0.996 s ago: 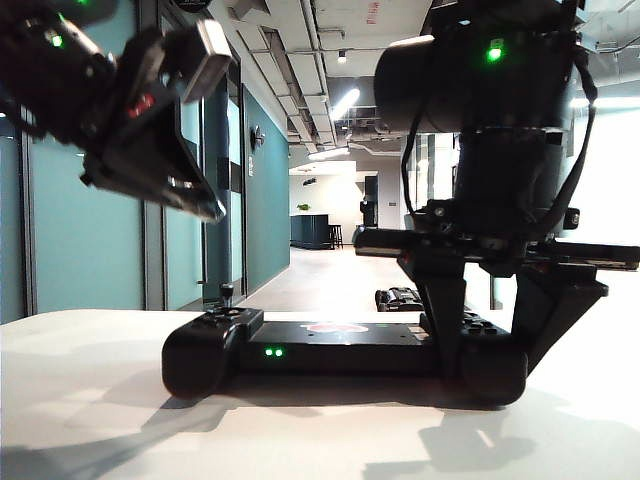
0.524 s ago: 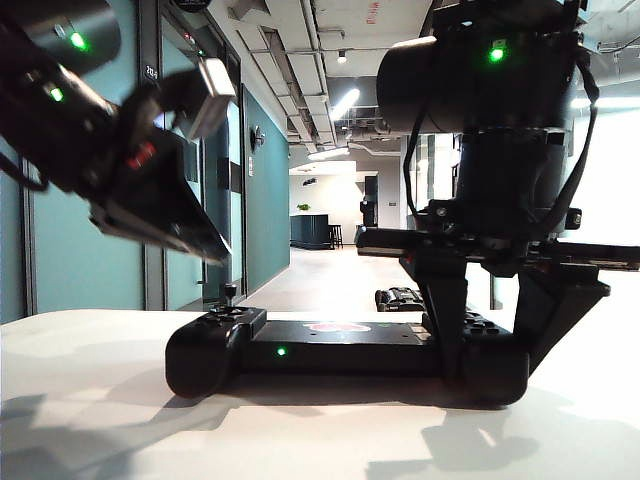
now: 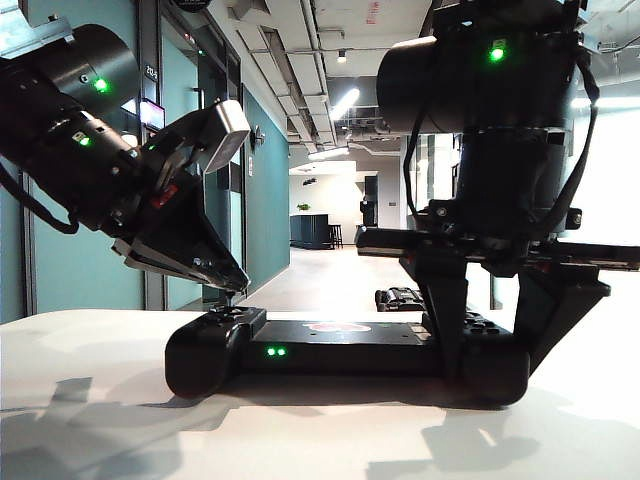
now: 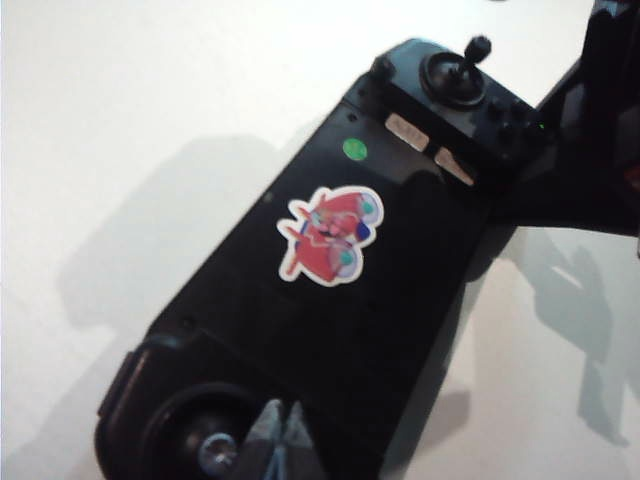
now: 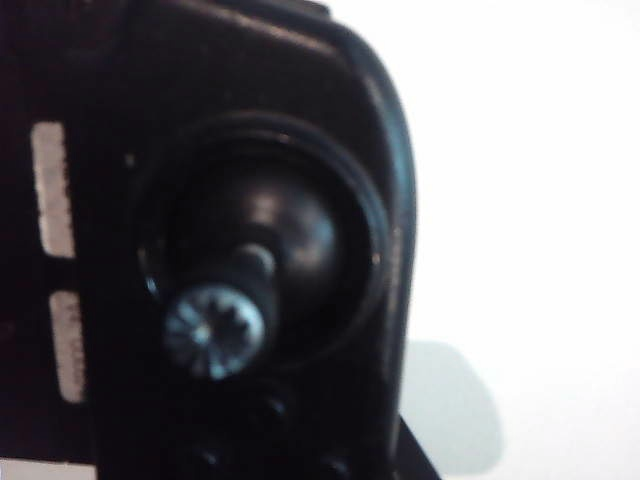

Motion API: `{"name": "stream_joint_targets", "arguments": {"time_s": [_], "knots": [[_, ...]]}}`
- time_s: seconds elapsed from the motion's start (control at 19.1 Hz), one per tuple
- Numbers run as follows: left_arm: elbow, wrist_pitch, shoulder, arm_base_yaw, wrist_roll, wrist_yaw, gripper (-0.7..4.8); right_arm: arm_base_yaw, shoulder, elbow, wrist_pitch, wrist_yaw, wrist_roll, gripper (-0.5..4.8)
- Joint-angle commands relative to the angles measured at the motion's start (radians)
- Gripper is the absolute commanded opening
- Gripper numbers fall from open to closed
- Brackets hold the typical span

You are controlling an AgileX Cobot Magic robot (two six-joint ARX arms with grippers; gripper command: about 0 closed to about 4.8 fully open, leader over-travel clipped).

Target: Push the left joystick on the remote control sitting on the white table forward to make the robot dog walk in a straight line until it approaches the door.

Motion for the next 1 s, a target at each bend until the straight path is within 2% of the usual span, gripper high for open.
{"name": "stream_joint_targets", "arguments": {"time_s": [0.05, 1.0], "knots": [[-0.001, 0.016, 0.018, -0.001, 0.004, 0.005, -0.06, 0.0, 0.001, -0.002, -0.017, -0.021, 0.005, 1.48], [-0.001, 0.091, 0.07, 0.002, -0.011, -0.026, -0.05, 0.0, 0.001, -0.002, -0.016, -0.029, 0.001, 1.47]]}}
